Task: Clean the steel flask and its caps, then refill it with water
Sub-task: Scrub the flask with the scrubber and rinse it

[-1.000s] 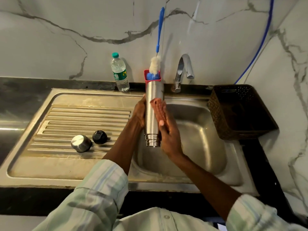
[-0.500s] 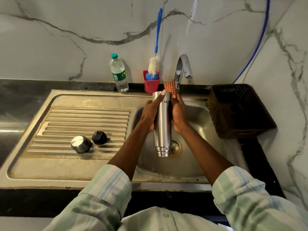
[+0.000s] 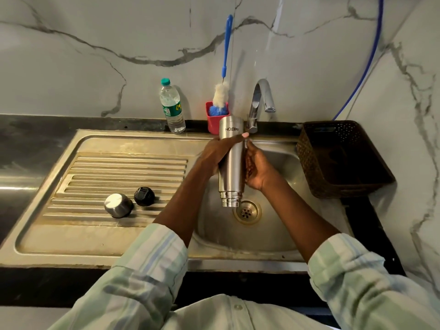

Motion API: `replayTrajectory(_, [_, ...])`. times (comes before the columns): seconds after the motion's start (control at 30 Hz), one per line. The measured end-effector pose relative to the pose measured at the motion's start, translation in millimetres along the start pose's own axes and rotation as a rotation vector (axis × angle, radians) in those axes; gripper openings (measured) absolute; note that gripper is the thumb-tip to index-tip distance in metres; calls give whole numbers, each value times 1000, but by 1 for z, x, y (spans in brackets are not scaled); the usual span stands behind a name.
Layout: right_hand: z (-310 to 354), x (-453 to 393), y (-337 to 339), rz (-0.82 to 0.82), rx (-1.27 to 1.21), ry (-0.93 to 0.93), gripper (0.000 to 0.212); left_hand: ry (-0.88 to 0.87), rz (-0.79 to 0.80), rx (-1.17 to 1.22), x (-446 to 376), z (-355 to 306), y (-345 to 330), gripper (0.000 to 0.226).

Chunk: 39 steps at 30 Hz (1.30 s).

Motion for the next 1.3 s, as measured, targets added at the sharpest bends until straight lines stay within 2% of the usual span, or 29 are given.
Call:
replayTrajectory(0.07, [-5,-1,2,39,-38,-30,58,-11,-45,109,-1,-4,4,51])
replayTrajectory(0.2, [-50,13,13,134,-113,-246,50,24,-182,386,-8,-6,15,50])
replayTrajectory(0.27, [-61,21,14,148,-122,-270,51,21,-232,479,-13,-3,21,47])
replayTrajectory(0.33, [-55,15,16,96,-153,-243,50,6,-208,540,-11,4,22,40])
replayTrajectory(0.4, [-33,8,16,0,-143,-182,46,-29,-183,567,-6,8,19,44])
replayTrajectory(0.53, [-3,-1,11,-113,108,102,28,-169,-273,643,-3,10,19,51])
replayTrajectory(0.6, [-7,2,2,-167,450,350,26,-217,-326,583,-4,13,21,63])
replayTrajectory(0.67, [-20,12,-8,-176,638,535,29,-266,-310,451,-5,17,18,64])
replayTrajectory(0.73, [-21,21,-17,-171,618,604,34,-307,-219,319,-3,21,11,63])
replayTrajectory(0.83, [8,16,-26,-109,470,606,31,-331,15,190,1,29,2,74])
replayTrajectory(0.9, [31,14,-31,-54,530,611,31,-333,111,161,3,32,2,75])
replayTrajectory(1.03, [40,24,-33,5,638,734,31,-429,82,-67,0,15,13,76])
replayTrajectory(1.1, [34,32,-31,-42,683,839,31,-434,39,-158,-1,8,16,80])
replayTrajectory(1.2, [28,36,-31,-136,975,1013,37,-417,-21,-265,-2,11,17,84])
replayTrajectory(1.23, [29,32,-31,-135,1077,1016,38,-411,-29,-308,-2,14,17,85])
replayTrajectory(1.3, [38,20,-30,-148,1162,893,38,-422,-31,-367,-1,19,14,85])
Point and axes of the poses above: each hand's wrist, its own x-axis away from the middle knuckle, its own y-axis out of the back of the hand, z = x × y, the point moved 3 cm from there along -x, towards the middle knuckle, and after that the axes turned 9 degrees about -x, right-handed, at the moved point
